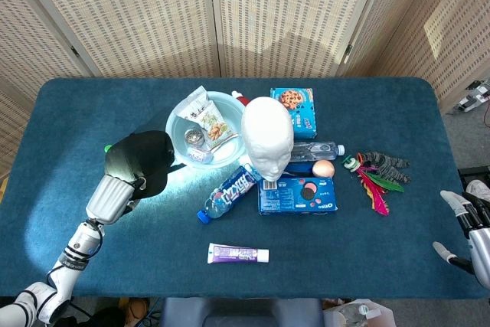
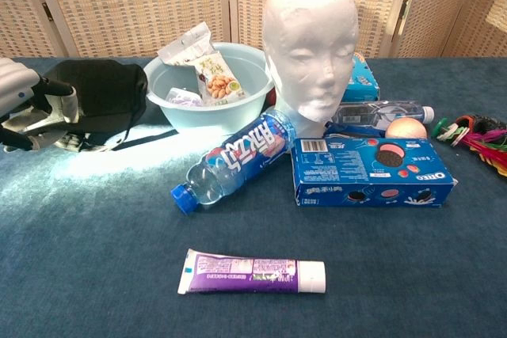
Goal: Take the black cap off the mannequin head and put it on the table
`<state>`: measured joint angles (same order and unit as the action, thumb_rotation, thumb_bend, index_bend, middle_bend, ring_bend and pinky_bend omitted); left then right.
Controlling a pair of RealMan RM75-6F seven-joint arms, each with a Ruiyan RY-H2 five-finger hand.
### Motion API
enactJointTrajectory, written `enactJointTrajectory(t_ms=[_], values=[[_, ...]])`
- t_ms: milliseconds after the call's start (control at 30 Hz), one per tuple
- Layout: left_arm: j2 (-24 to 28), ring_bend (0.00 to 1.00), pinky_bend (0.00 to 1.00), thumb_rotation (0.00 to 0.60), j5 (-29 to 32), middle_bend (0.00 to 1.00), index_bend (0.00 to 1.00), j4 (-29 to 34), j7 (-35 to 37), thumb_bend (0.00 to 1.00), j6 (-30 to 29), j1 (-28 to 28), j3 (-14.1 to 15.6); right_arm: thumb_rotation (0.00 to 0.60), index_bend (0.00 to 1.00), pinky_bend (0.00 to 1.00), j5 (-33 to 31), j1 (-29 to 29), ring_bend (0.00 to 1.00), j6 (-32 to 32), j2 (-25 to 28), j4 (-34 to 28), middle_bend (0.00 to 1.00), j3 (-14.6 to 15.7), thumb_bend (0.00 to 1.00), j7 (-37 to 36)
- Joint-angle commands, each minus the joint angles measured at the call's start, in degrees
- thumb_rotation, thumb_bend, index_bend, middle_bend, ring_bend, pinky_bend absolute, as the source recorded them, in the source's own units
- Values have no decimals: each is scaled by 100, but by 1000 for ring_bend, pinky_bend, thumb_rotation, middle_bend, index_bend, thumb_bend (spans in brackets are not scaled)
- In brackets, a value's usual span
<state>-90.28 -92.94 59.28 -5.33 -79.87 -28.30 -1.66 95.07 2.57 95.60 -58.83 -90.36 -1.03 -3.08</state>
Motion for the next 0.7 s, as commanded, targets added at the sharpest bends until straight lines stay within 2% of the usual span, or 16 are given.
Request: enactJointTrajectory(t_ms=[33,167,300,400,467,567,700], values=[[-41,990,1000,600,140,927,494,84,-195,443,233,-19,6,600,154,207,-15,6,142,1,-3,13,218,0,106,-12],[-53,951,1000,600,358,882,459,241,-466,420,561,-30,-23,600,154,207,-29,19,142,9,-12,41,218,5,106,-35],[13,890,1000,600,621,812,345,564,-891,304,813,3,-71,600,154,207,-50,33,142,14,-24,68,218,9,106,-61],[97,763,1000,600,835,653,122,894,-1237,144,861,76,-138,600,154,207,-69,39,142,10,-32,92,218,8,106,-82],[180,701,1000,600,1000,564,39,1146,-1499,76,890,130,-182,600,154,207,-75,37,142,7,-38,106,218,5,106,-96],[271,534,961,600,1151,364,0,1449,-1747,2,867,202,-222,600,154,207,-80,29,142,-7,-49,124,218,3,106,-111],[398,342,799,600,1258,161,0,1779,-2093,0,730,307,-252,600,154,207,-74,7,143,-35,-66,139,218,0,106,-119]])
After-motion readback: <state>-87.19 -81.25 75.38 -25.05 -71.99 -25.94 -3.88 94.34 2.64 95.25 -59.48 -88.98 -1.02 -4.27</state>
